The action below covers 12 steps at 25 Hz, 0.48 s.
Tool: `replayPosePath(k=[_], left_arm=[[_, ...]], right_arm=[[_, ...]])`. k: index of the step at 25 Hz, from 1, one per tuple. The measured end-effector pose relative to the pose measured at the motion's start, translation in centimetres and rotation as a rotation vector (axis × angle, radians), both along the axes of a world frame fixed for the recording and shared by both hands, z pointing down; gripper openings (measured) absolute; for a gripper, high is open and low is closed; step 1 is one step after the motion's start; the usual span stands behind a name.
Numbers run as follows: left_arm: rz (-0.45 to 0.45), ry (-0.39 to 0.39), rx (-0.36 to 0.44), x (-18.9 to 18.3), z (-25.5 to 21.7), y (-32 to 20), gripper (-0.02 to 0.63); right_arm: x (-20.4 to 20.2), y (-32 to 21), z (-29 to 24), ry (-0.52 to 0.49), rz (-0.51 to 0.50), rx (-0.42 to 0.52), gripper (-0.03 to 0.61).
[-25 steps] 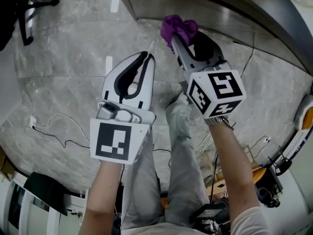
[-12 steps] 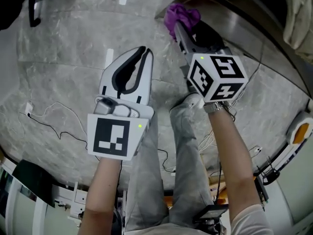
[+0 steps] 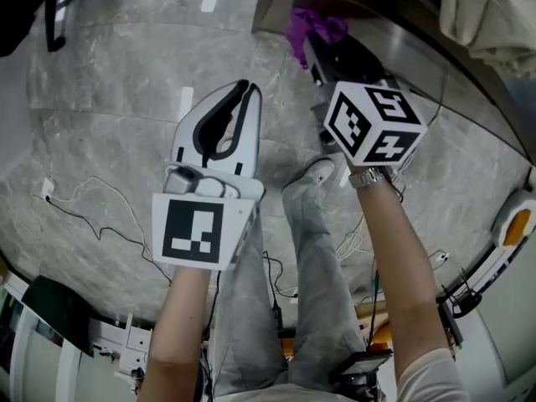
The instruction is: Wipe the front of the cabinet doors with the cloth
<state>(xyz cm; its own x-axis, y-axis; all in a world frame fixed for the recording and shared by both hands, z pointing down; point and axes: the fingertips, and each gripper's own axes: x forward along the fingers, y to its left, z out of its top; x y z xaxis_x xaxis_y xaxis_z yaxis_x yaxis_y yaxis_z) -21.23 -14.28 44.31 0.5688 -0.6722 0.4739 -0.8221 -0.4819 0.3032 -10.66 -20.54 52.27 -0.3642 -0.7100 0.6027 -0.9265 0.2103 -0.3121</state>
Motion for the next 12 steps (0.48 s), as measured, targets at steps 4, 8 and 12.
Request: replayPosePath(k=[4,8,12], left_arm=[[0.04,0.008,-0.003,3.9,-0.1,1.1,0.032],[0.098,0.017,-0.003,9.4,-0.7,3.1,0.032],[0.139,0.023,-0.014,14.0,-0.4,4.6,0.032]], right_arm=[[3.5,1.1,0.1,0.007,0.021,-0.002,0.149],[8.2,2.8,-0.5,0.02,0.032,0.003,0.149],[12.4,4.2,-0.3,0.034,0.052,0.003,0.147]])
